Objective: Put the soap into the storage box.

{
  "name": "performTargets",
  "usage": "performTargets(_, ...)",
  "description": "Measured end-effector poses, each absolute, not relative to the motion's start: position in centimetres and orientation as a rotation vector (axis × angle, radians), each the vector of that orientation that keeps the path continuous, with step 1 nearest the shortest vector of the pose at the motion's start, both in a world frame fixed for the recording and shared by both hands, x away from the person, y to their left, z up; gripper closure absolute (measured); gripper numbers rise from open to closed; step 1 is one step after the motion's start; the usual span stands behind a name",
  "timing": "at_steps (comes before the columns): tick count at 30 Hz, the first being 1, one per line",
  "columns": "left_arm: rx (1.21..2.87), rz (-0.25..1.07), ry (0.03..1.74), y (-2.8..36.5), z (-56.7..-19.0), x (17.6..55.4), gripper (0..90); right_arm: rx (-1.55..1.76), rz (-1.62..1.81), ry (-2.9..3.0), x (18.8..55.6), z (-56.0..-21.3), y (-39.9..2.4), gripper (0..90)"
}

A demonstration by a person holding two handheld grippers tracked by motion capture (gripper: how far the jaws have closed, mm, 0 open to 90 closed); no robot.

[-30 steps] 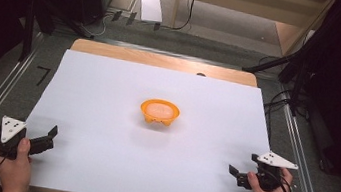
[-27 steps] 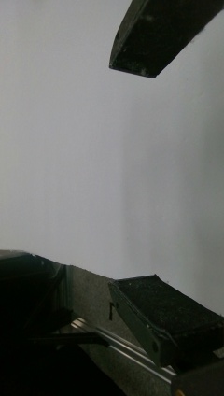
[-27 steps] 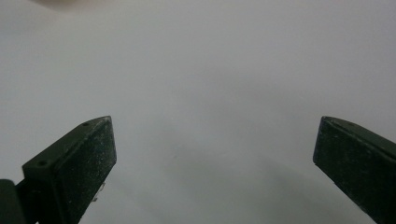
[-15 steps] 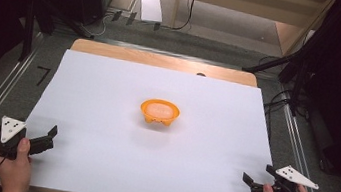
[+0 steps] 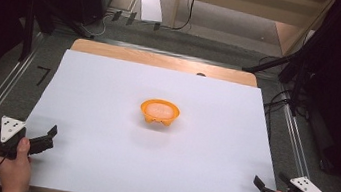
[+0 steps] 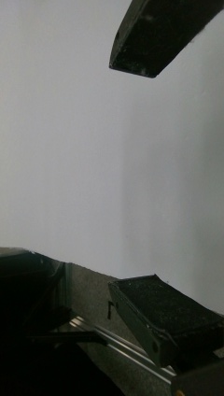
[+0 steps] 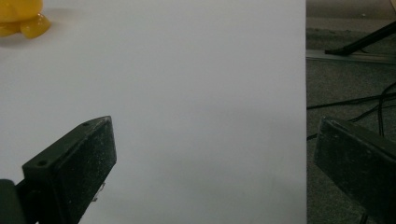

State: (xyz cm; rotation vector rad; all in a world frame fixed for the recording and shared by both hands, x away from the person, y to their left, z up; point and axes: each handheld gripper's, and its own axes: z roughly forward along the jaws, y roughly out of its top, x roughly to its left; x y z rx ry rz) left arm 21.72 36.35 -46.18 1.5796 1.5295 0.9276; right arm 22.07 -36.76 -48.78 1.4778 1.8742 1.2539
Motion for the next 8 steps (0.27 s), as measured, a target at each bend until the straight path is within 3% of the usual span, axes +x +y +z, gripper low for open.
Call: performTargets(8,1.583,0.932,1.529,36.33,-46.19,21.73,0.0,1.501,1.265,1.847,21.95,-48.72,-37.06,0.0)
